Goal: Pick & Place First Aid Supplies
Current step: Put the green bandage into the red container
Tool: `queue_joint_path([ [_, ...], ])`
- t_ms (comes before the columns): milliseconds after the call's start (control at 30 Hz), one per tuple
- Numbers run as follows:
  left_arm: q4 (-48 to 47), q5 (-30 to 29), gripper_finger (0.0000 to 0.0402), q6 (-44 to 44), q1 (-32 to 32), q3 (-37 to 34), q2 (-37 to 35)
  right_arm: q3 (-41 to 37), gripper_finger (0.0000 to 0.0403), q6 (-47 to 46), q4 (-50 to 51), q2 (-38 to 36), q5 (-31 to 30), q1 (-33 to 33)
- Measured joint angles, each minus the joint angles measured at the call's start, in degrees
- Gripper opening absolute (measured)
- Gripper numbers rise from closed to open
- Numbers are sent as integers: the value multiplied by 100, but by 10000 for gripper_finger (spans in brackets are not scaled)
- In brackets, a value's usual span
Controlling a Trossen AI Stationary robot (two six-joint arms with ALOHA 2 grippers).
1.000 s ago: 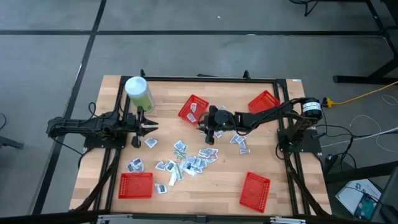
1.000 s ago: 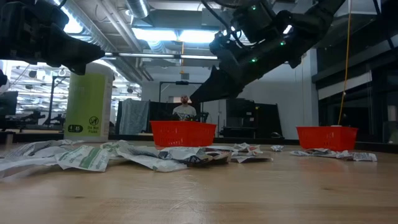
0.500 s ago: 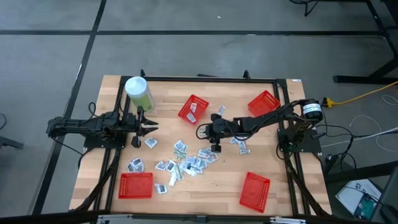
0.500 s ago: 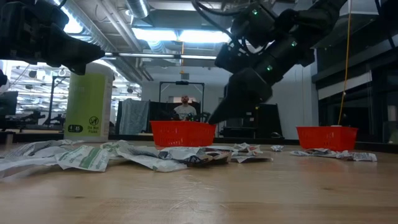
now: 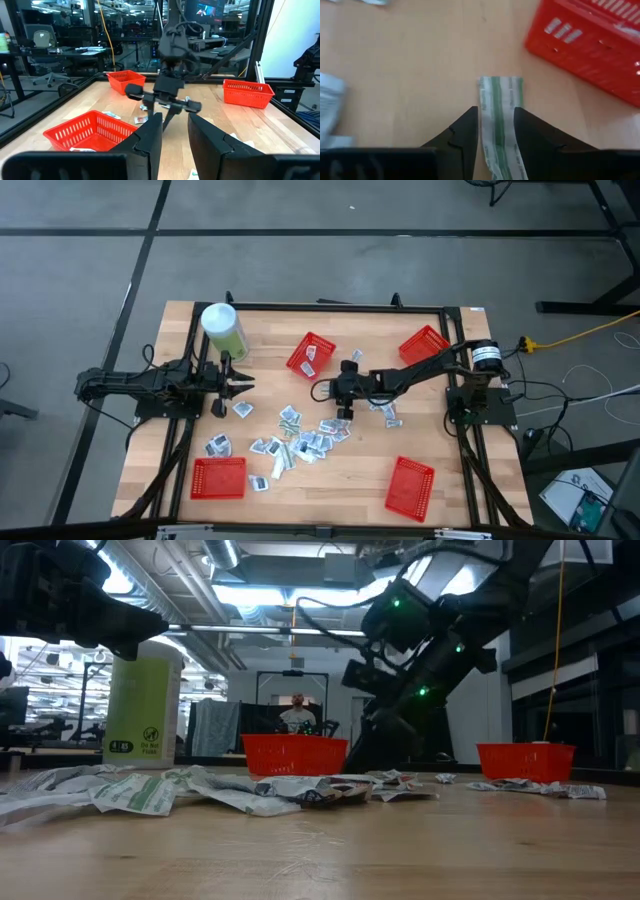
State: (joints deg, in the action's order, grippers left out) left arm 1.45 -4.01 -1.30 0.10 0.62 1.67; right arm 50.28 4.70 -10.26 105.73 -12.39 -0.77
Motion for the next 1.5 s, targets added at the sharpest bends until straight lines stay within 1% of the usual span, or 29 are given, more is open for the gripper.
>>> queue_joint_path([
  [167,2,2,88,0,0,0,-1,7,125,-157,-16,112,27,-78],
  [267,2,2,88,0,0,0,-2,17,111,-236,3,161,60,-86],
  [367,2,2,88,0,0,-2,-2,22,81,-296,44,165,152,-86],
  [500,1,2,88,0,0,0,-1,20,25,-319,52,171,294,-86],
  [567,2,2,88,0,0,-1,-1,17,8,-391,50,173,298,-86],
  [733,0,1,88,0,0,0,0,4,20,-561,-23,164,289,-44],
  [867,1,2,88,0,0,0,-2,-11,10,-563,31,19,476,-20],
  [967,2,2,88,0,0,0,0,-24,5,-467,93,-192,686,-10],
  [1033,2,1,88,0,0,0,-2,-21,10,-363,152,-363,744,-7],
  [1167,0,2,88,0,0,-1,-1,-15,16,-277,418,-662,755,-16],
  [1400,0,2,88,0,0,0,0,-13,4,-163,754,-1315,760,-14],
  [1500,0,2,88,0,0,0,-2,-11,11,-155,770,-1622,755,-14],
])
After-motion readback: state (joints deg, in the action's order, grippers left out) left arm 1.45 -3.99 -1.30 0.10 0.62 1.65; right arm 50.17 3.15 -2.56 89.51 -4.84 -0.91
